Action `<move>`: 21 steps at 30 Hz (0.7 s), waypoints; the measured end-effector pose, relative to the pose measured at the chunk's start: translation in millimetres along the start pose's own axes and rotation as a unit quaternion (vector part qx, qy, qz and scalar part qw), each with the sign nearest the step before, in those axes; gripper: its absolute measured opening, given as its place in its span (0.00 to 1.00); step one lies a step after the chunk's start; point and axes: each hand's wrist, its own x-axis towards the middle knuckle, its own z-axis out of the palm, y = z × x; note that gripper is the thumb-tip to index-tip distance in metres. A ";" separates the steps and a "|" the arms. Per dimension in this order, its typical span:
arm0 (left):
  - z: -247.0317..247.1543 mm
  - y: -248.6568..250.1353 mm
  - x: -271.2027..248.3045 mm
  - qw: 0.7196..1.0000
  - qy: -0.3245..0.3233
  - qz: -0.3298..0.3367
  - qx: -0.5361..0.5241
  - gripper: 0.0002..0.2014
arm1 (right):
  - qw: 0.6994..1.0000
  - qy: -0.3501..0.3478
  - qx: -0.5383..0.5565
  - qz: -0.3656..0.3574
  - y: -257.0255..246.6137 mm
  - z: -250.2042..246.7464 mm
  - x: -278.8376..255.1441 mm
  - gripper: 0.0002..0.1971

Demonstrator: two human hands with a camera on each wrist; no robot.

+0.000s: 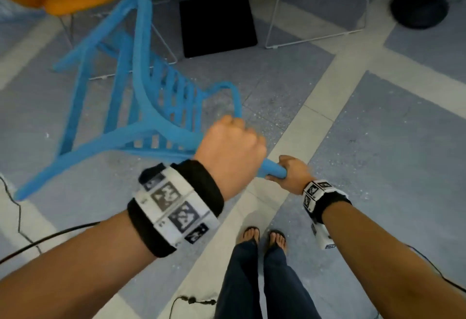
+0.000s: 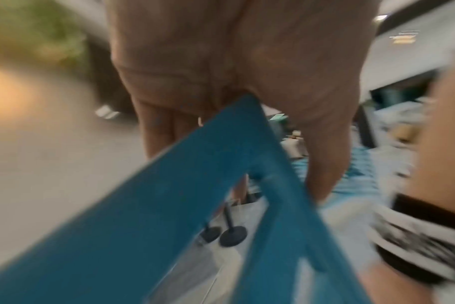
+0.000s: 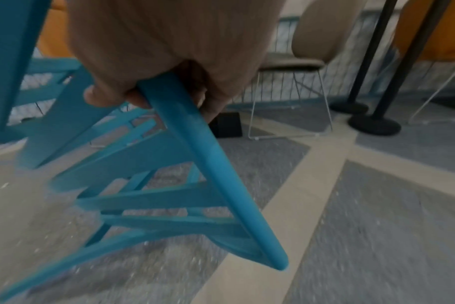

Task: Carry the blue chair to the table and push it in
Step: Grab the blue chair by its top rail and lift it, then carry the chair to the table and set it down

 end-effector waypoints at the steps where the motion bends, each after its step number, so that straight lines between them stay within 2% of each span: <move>1: 4.8 7.5 1.5 1.000 -0.004 0.018 0.021 0.06 | 1.000 0.006 -0.013 -0.008 -7.5 -10.9 -2.2 0.17; 3: 0.7 12.6 -8.4 0.999 -0.027 -0.011 0.036 0.07 | 0.998 0.013 -0.047 -0.026 -24.9 -35.6 -9.3 0.17; 5: -8.0 6.0 -31.4 0.993 -0.044 -0.080 0.073 0.10 | 0.995 0.030 -0.086 -0.048 -41.3 -60.7 -17.9 0.17; 8: -8.9 -3.0 -53.2 0.987 0.066 -0.131 0.067 0.11 | 0.983 0.067 -0.149 -0.083 -71.8 -93.6 -37.4 0.19; 10: -17.1 -5.9 -73.7 0.985 0.088 -0.146 0.043 0.14 | 0.971 0.098 -0.190 -0.108 -93.2 -111.3 -51.4 0.25; 12: -19.5 -11.7 -99.0 0.975 0.138 -0.172 0.010 0.20 | 0.960 0.123 -0.207 -0.140 -114.0 -123.7 -66.0 0.32; 14: -19.1 -20.9 -125.7 0.964 0.182 -0.192 -0.030 0.24 | 0.952 0.144 -0.215 -0.163 -134.7 -131.9 -79.6 0.33; 17: -7.3 -35.9 -164.9 0.947 0.213 -0.233 -0.066 0.27 | 0.934 0.170 -0.246 -0.195 -167.3 -130.8 -99.7 0.31; 21: 37.7 -52.6 -191.0 0.931 0.215 -0.255 -0.146 0.29 | 0.905 0.200 -0.318 -0.199 -204.7 -110.5 -118.3 0.26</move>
